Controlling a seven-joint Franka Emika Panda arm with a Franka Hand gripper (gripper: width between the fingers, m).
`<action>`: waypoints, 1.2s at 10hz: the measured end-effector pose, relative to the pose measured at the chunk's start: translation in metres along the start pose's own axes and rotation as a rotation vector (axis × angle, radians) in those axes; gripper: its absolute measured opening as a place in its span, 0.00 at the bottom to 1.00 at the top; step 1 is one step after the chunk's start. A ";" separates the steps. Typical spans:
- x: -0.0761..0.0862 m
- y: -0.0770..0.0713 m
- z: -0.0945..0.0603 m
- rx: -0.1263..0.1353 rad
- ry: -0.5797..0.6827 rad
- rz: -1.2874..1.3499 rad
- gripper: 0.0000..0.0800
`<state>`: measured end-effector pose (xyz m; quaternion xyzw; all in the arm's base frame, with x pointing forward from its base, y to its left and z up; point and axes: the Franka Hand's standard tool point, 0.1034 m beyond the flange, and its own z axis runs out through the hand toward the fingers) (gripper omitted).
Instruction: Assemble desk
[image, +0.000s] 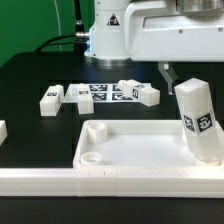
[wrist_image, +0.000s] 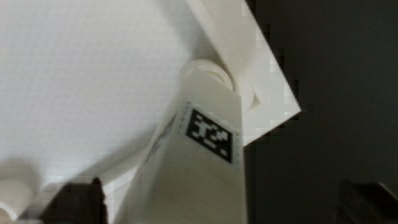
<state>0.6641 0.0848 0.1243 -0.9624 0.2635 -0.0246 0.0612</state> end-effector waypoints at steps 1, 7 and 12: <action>0.000 0.002 0.001 0.000 0.001 -0.083 0.81; 0.006 0.010 0.000 -0.005 0.002 -0.557 0.81; 0.008 0.007 -0.002 -0.001 0.008 -0.688 0.38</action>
Offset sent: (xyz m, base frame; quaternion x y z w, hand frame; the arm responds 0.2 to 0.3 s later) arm -0.0038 -0.0113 -0.0008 0.0070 -0.0021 -0.2114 0.9774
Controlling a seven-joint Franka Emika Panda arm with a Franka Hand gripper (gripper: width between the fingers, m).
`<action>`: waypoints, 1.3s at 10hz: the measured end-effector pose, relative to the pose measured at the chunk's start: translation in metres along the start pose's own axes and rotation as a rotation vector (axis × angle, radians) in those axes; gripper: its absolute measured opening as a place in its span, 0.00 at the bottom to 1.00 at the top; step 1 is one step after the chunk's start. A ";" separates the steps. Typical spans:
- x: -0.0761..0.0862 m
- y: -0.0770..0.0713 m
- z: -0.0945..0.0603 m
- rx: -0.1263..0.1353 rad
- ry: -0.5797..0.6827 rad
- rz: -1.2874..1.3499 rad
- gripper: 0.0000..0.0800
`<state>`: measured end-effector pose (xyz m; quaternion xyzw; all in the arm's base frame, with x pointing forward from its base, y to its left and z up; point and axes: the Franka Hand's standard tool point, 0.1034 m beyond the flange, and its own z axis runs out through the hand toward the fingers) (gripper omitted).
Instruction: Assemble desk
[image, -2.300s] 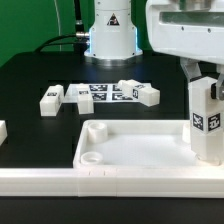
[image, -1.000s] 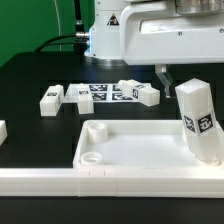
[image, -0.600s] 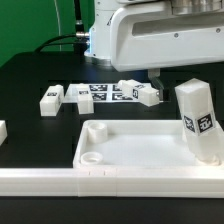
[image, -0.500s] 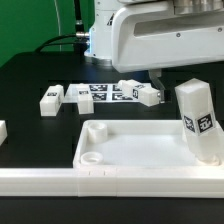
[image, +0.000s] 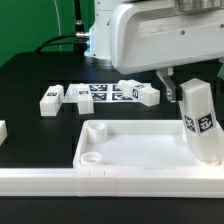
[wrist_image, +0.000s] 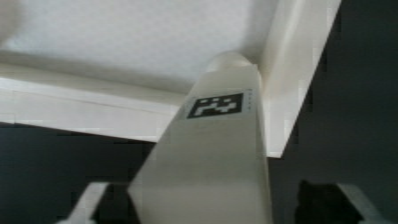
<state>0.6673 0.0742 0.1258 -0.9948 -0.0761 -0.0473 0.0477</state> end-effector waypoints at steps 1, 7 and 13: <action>0.001 0.000 -0.001 0.000 0.003 0.000 0.38; 0.001 -0.001 0.000 0.002 0.002 0.223 0.38; -0.001 -0.017 0.004 0.007 0.000 0.821 0.37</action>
Offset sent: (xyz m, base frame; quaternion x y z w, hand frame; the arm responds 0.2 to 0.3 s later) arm 0.0000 0.0000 0.0000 0.0000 0.0000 0.0000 1.0000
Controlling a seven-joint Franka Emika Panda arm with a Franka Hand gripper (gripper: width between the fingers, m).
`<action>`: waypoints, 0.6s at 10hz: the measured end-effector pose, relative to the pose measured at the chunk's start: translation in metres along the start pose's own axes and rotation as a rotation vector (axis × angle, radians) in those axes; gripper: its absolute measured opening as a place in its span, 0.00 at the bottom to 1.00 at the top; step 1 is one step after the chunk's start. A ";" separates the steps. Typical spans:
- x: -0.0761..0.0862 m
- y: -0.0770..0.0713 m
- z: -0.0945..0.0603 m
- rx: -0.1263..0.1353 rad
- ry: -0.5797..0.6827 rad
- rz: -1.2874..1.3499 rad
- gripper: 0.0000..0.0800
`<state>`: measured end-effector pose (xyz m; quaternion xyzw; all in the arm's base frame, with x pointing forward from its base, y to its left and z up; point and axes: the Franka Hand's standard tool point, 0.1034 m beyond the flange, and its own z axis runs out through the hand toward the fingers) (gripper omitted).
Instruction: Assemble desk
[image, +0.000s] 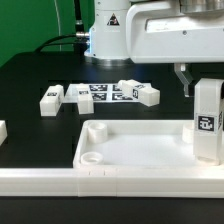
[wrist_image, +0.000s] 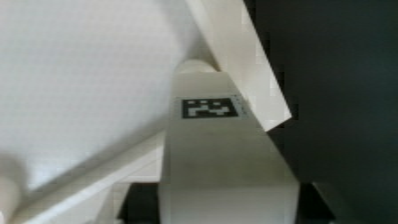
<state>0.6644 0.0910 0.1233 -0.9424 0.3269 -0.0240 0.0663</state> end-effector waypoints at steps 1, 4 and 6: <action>0.000 0.000 0.000 -0.001 0.000 0.081 0.37; -0.002 -0.001 0.001 -0.004 0.000 0.335 0.37; -0.006 -0.004 0.002 -0.006 0.000 0.541 0.37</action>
Offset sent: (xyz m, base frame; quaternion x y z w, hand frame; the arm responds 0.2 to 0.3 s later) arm 0.0006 0.0077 -0.0105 -0.0115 -0.0030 0.2504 0.9681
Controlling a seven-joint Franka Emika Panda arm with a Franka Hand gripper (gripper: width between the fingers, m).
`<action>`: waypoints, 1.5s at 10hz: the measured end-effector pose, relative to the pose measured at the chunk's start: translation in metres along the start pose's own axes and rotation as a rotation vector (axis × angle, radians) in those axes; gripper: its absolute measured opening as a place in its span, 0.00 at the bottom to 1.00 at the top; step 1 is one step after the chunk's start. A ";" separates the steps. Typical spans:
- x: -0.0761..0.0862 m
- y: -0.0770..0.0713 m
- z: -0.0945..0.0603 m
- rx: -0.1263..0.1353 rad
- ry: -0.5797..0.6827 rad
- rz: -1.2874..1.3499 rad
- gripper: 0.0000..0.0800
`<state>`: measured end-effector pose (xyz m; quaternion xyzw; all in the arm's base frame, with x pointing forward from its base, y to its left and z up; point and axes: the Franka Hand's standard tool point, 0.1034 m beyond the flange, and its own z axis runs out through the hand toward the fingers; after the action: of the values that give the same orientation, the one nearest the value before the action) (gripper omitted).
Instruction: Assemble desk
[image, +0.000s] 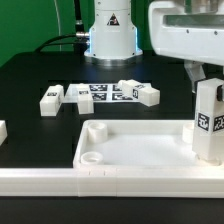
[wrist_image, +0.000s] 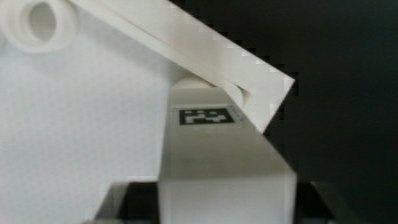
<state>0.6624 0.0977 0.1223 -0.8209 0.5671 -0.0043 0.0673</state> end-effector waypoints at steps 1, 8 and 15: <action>-0.003 0.000 0.000 0.001 -0.005 0.083 0.37; -0.006 0.000 0.001 -0.003 -0.020 -0.132 0.78; -0.008 0.004 0.003 -0.111 -0.010 -0.800 0.81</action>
Offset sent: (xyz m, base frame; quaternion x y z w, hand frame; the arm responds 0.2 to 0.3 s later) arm 0.0000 0.0000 0.0000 0.0000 0.0000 0.0000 1.0000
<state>0.6562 0.1043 0.1196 -0.9792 0.2018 0.0044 0.0185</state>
